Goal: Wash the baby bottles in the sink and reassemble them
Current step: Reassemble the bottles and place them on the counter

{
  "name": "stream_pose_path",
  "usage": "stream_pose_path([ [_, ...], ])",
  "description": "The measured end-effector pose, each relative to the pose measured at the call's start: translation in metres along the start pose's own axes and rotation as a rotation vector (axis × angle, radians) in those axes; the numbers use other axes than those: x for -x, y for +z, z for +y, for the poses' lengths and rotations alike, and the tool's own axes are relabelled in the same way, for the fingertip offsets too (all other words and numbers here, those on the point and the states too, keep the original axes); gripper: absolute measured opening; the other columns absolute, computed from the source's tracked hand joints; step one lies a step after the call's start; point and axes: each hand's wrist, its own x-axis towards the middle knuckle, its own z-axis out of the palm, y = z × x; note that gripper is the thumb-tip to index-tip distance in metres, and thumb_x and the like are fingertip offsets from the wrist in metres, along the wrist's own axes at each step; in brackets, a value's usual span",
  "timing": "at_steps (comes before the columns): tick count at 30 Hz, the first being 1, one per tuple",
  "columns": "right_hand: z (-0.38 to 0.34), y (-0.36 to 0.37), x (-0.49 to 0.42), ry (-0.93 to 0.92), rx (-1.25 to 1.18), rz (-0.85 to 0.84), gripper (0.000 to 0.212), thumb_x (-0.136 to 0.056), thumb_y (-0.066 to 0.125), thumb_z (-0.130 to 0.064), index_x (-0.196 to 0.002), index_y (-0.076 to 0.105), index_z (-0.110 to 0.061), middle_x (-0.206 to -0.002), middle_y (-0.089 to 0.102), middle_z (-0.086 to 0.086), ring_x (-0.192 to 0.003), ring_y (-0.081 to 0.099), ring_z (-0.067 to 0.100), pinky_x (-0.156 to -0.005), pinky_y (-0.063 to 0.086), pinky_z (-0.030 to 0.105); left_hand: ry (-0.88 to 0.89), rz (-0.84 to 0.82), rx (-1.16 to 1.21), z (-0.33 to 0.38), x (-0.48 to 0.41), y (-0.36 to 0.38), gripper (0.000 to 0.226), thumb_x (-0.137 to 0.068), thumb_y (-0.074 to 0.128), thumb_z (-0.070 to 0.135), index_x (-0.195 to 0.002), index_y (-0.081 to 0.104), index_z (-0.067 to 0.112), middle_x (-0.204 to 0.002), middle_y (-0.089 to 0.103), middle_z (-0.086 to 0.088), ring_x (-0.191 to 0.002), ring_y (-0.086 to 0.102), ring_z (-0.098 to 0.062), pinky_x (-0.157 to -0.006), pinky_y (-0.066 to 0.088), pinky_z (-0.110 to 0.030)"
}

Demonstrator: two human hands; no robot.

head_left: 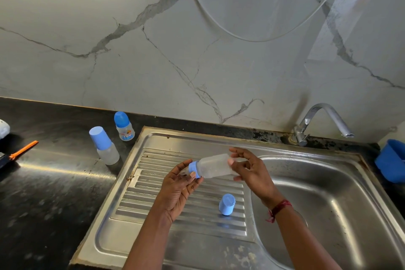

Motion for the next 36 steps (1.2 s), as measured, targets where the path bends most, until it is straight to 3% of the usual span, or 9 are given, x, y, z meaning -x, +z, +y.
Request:
stream_pose_path([
  [5,0.004,0.002,0.000,-0.090,0.038,-0.063,0.049,-0.081,0.078,-0.009,-0.122,0.063,-0.030,-0.122,0.061,-0.009,-0.104,0.062,0.011,-0.080,0.059,0.031,-0.019,0.009,-0.033,0.001,0.001,0.003,0.053,-0.072,0.068,-0.009,-0.123,0.057,-0.002,-0.119,0.067,-0.022,-0.107,0.066,-0.038,-0.074,0.062,-0.036],
  [11,0.005,0.012,-0.001,0.055,-0.030,0.040,0.023,-0.089,0.069,-0.035,-0.104,0.069,-0.018,-0.086,0.066,0.009,-0.064,0.066,0.021,-0.063,0.061,0.039,0.015,-0.007,-0.156,0.004,0.004,0.003,0.051,-0.074,0.066,-0.016,-0.122,0.057,-0.003,-0.119,0.067,-0.019,-0.107,0.066,-0.037,-0.078,0.062,-0.036],
  [14,0.000,0.018,0.001,0.100,-0.032,0.086,0.043,-0.089,0.059,-0.052,-0.088,0.069,-0.010,-0.058,0.060,0.006,-0.050,0.058,0.022,-0.051,0.054,0.035,0.019,-0.014,-0.184,0.004,0.004,0.002,0.044,-0.081,0.059,-0.023,-0.120,0.059,-0.002,-0.116,0.067,-0.016,-0.104,0.067,-0.034,-0.076,0.062,-0.034],
  [16,-0.001,0.020,0.001,0.129,-0.030,0.117,0.051,-0.090,0.051,-0.058,-0.087,0.068,-0.009,-0.055,0.060,0.012,-0.045,0.054,0.021,-0.044,0.048,0.029,0.021,-0.018,-0.196,0.005,0.004,0.001,0.044,-0.081,0.059,-0.023,-0.119,0.060,-0.001,-0.114,0.068,-0.014,-0.104,0.067,-0.033,-0.076,0.062,-0.033],
  [22,0.000,0.019,0.002,0.190,-0.034,0.147,0.057,-0.092,0.033,-0.065,-0.097,0.068,-0.020,-0.066,0.067,0.012,-0.051,0.058,0.020,-0.047,0.049,0.028,0.031,0.006,-0.159,0.005,0.002,-0.002,0.055,-0.069,0.070,-0.009,-0.122,0.058,-0.001,-0.119,0.068,-0.019,-0.109,0.066,-0.037,-0.078,0.062,-0.035],
  [25,0.007,0.014,0.004,0.117,-0.025,0.071,0.044,-0.086,0.052,-0.060,-0.113,0.065,-0.028,-0.104,0.069,0.004,-0.076,0.068,0.016,-0.066,0.059,0.032,0.018,0.021,-0.129,0.003,0.000,-0.007,0.060,-0.069,0.072,-0.008,-0.127,0.056,-0.003,-0.122,0.066,-0.021,-0.114,0.063,-0.041,-0.082,0.061,-0.038],
  [28,0.010,0.012,0.005,-0.001,-0.005,-0.064,0.046,-0.084,0.076,-0.027,-0.126,0.059,-0.035,-0.123,0.060,-0.012,-0.102,0.064,0.011,-0.083,0.059,0.033,0.006,0.037,-0.133,0.002,-0.001,-0.007,0.072,-0.059,0.081,0.000,-0.127,0.056,-0.002,-0.121,0.067,-0.021,-0.114,0.063,-0.042,-0.082,0.061,-0.039],
  [31,0.011,0.013,0.006,-0.044,-0.008,-0.060,0.050,-0.082,0.077,-0.008,-0.122,0.062,-0.033,-0.120,0.061,-0.011,-0.102,0.063,0.014,-0.085,0.059,0.034,-0.002,0.030,-0.155,0.003,0.000,-0.007,0.070,-0.060,0.081,0.002,-0.126,0.056,-0.002,-0.121,0.067,-0.022,-0.112,0.064,-0.042,-0.081,0.061,-0.040],
  [36,0.015,0.018,0.006,0.069,-0.109,0.003,0.028,-0.088,0.072,-0.023,-0.115,0.064,-0.022,-0.102,0.066,0.014,-0.081,0.068,0.023,-0.070,0.060,0.032,0.035,0.028,-0.306,0.005,0.001,-0.007,0.044,-0.078,0.066,-0.018,-0.117,0.062,0.001,-0.116,0.067,-0.014,-0.102,0.069,-0.031,-0.081,0.061,-0.038],
])
